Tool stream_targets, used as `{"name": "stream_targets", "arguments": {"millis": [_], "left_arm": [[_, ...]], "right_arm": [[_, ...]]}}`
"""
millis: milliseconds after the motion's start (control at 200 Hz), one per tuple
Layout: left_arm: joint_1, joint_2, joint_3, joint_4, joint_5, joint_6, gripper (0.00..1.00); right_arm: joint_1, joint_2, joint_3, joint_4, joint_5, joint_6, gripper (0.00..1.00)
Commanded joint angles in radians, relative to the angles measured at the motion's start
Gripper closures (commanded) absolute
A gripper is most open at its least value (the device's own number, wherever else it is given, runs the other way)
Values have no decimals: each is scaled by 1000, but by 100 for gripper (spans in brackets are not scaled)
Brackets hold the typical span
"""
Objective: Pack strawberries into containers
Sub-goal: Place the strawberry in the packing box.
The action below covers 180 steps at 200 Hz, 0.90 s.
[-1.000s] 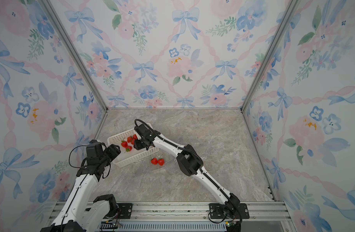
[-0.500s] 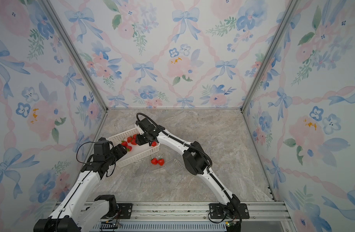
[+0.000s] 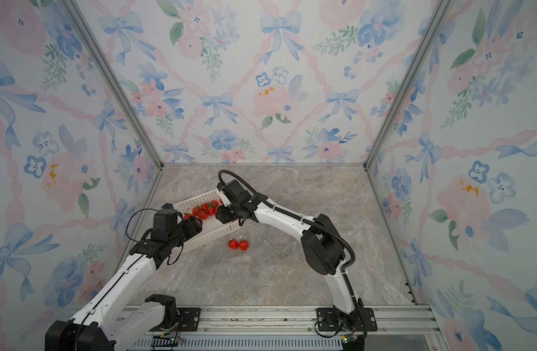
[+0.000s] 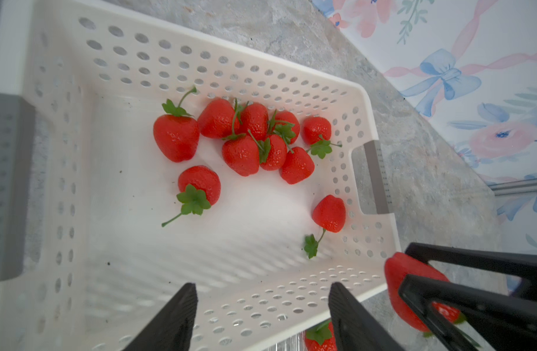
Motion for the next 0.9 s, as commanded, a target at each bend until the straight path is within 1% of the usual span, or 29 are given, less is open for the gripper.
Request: {"name": "stream_targets", "arguments": {"millis": [0, 110, 200, 330, 555, 895], "left_arm": [[-59, 13, 12, -5, -42, -33, 29], [-130, 6, 6, -4, -79, -60, 29], [-178, 2, 0, -3, -94, -77, 29], [-238, 2, -18, -3, -115, -105, 29], [-287, 2, -50, -2, -138, -130, 29], [-317, 12, -82, 0, -147, -148, 29]], "right_arm": [[1, -77, -119, 71, 40, 31, 80], [14, -120, -222, 93, 49, 45, 80], [25, -135, -269, 88, 49, 57, 80], [40, -160, -351, 129, 52, 87, 80], [82, -173, -432, 162, 65, 117, 80], [102, -123, -424, 155, 89, 109, 80]]}}
